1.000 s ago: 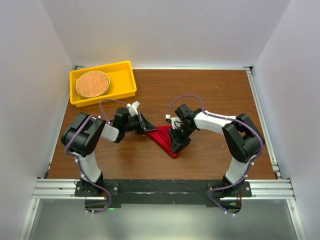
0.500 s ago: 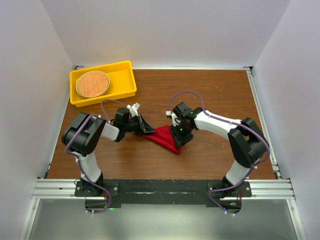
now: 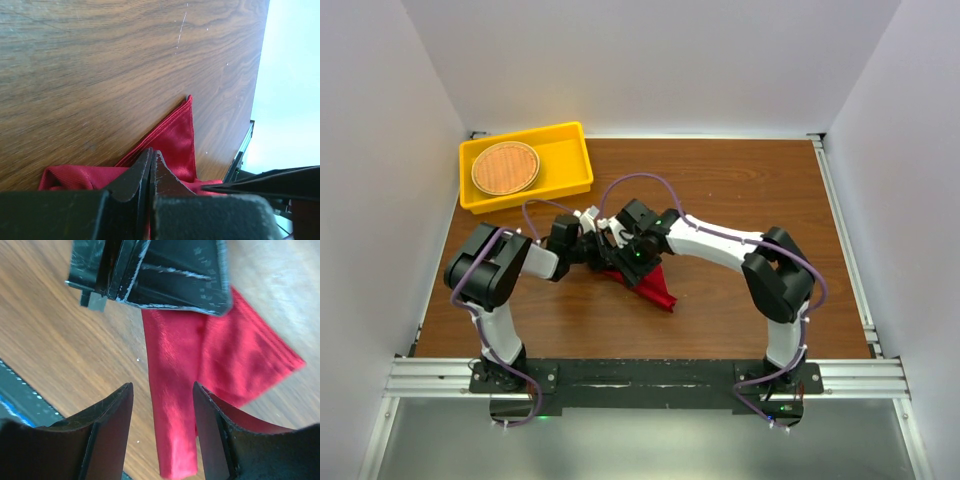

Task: Fold the napkin, place the utensils inside, and roll it up
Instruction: Roll the napkin with the utensil

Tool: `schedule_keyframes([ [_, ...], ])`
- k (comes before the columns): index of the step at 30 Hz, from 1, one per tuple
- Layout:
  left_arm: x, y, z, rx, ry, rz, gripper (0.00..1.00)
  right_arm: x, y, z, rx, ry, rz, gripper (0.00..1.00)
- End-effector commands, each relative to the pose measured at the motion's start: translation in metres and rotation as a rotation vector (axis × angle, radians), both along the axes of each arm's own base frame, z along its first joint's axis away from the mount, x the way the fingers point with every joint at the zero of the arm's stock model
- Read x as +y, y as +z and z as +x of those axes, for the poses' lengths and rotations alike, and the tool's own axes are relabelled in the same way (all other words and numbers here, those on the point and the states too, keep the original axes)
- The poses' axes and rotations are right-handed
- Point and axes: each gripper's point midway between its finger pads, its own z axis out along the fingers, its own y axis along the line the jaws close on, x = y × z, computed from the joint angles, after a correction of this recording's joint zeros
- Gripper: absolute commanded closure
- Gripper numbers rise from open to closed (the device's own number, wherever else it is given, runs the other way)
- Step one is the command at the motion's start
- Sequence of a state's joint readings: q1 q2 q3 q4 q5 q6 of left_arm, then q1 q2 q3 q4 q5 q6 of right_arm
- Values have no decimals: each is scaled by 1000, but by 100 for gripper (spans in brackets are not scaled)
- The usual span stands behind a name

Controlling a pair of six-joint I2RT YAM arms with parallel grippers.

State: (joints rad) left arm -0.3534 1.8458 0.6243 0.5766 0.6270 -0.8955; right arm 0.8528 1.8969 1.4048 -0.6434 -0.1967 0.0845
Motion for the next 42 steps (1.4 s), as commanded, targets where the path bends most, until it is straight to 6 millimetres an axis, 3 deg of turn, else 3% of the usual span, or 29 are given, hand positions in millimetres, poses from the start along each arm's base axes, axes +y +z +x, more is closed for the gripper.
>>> schedule_keyframes([
  [1,15,-31,-9,85,21,93,98,11,-3,-2,-54,61,-12,44],
  [8,12,-26,-4,106,16,91,98,-7,-34,-7,-138,51,-141,49],
  [14,14,0,15,55,8,108,91,-16,-43,-9,-128,-20,-121,80],
  [18,25,32,33,-28,18,173,80,-14,-47,-10,-31,-31,-36,92],
  [20,35,45,43,-63,46,182,77,-8,-48,-21,70,-11,51,95],
  [21,41,55,45,-85,67,189,76,-13,-47,-14,110,-49,92,95],
  [22,49,58,48,-90,94,192,76,-9,-46,-28,214,-26,170,95],
  [24,55,73,49,-140,118,180,75,-11,-43,-22,308,-65,267,95],
  [25,55,77,48,-151,119,173,75,-6,-38,-37,440,-34,354,94],
  [29,33,97,39,-211,63,7,79,-7,-38,-42,650,-56,487,93],
  [31,23,92,27,-188,49,-31,81,-11,-42,-44,699,-82,504,92],
  [37,-20,85,4,-201,-26,-125,86,-25,-50,-26,717,-177,537,87],
  [42,-27,65,0,-152,11,-195,89,-42,-72,-22,660,-201,406,83],
])
